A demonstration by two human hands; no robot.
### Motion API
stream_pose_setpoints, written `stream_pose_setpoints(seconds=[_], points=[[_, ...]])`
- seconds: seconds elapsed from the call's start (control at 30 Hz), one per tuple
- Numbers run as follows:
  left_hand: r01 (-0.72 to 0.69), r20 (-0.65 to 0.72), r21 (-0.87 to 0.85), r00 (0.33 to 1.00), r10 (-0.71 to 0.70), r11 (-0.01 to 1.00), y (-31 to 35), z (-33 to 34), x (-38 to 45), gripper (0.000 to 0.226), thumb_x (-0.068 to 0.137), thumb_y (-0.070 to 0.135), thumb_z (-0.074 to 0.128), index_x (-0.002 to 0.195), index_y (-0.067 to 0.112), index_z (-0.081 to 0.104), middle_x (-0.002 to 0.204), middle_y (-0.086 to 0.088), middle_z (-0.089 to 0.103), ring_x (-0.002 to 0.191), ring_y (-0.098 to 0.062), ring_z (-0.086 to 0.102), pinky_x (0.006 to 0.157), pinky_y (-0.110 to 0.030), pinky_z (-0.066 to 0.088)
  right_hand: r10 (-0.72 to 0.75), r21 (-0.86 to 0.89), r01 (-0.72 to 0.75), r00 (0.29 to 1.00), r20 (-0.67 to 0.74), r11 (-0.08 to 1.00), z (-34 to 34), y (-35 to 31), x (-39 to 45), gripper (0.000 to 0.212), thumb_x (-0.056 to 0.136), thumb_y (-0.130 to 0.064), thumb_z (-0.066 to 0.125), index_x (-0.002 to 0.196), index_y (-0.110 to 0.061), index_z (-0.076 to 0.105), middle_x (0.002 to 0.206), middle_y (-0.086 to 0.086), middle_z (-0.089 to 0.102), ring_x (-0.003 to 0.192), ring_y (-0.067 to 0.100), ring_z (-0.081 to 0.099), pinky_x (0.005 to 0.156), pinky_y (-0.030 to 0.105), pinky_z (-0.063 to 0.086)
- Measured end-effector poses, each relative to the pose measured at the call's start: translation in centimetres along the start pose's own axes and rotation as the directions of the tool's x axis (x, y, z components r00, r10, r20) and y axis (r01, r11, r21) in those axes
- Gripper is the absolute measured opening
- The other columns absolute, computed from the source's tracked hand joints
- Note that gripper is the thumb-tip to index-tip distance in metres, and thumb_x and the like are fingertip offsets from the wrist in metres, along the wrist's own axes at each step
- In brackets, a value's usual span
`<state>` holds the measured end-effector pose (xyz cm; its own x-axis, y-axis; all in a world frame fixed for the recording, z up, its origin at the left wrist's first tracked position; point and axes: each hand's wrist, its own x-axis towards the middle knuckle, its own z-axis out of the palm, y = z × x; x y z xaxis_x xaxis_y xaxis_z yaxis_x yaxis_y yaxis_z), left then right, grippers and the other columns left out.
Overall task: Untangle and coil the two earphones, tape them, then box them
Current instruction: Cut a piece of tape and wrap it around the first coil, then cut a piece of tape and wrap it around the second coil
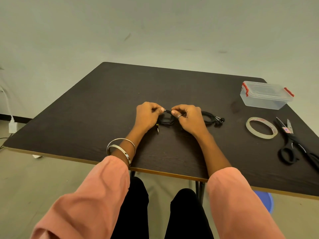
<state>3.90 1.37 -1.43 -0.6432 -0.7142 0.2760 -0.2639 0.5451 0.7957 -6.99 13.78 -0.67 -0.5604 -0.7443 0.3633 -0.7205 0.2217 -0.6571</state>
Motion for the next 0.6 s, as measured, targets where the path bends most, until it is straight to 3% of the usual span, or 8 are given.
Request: stream_pose_setpoints(seconds=[0.13,0.23,0.4,0.53,0.6], points=[[0.028,-0.073,0.054,0.997,-0.024,0.998,-0.6,0.0,-0.1,0.015,0.088,0.021,0.066,0.099,0.016,0.076,0.090,-0.003,0.075,0.086,-0.016,0.067,0.089,-0.036,0.052,-0.045,-0.012,0.045,0.999,0.011,0.999,0.1,-0.3,-0.3,0.023,0.093,-0.027,0.060,0.099,-0.011,0.074,0.087,0.007,0.074,0.082,0.019,0.066,0.076,0.031,0.050],[0.070,-0.092,0.029,0.994,-0.067,0.997,-0.8,-0.1,-0.1,0.014,0.087,0.018,0.067,0.097,0.015,0.076,0.090,-0.003,0.075,0.085,-0.017,0.067,0.089,-0.037,0.053,-0.011,0.015,0.011,1.000,0.004,1.000,0.2,0.0,-0.2,0.037,0.096,-0.036,0.054,0.083,-0.006,0.073,0.068,0.014,0.067,0.065,0.024,0.062,0.064,0.035,0.048],[0.073,-0.044,0.083,0.997,-0.070,0.994,-1.0,-0.1,0.0,0.013,0.086,0.018,0.066,0.093,0.019,0.077,0.091,0.000,0.075,0.089,-0.015,0.068,0.090,-0.039,0.053,0.045,0.114,-0.043,0.999,-0.013,0.992,0.1,-0.2,-0.6,0.039,0.096,-0.036,0.053,0.081,-0.007,0.073,0.066,0.003,0.069,0.055,0.006,0.063,0.058,0.028,0.055],[0.091,-0.028,0.107,0.996,-0.089,0.990,-0.9,-0.1,0.0,0.014,0.088,0.018,0.065,0.094,0.020,0.077,0.094,-0.001,0.075,0.094,-0.016,0.067,0.093,-0.040,0.051,0.070,0.165,-0.061,0.996,-0.048,0.984,-0.8,-0.3,-1.4,0.034,0.097,-0.032,0.052,0.083,-0.007,0.071,0.070,-0.002,0.068,0.055,-0.003,0.061,0.051,0.010,0.047],[0.106,-0.021,0.094,0.994,-0.104,0.990,-0.7,-0.2,0.1,0.015,0.089,0.019,0.065,0.099,0.019,0.076,0.099,0.000,0.074,0.098,-0.015,0.066,0.097,-0.040,0.050,0.092,0.200,-0.064,0.987,-0.134,0.978,-1.9,-0.1,-1.9,0.033,0.097,-0.029,0.053,0.083,-0.006,0.071,0.070,0.000,0.068,0.054,-0.004,0.060,0.053,0.010,0.047]])
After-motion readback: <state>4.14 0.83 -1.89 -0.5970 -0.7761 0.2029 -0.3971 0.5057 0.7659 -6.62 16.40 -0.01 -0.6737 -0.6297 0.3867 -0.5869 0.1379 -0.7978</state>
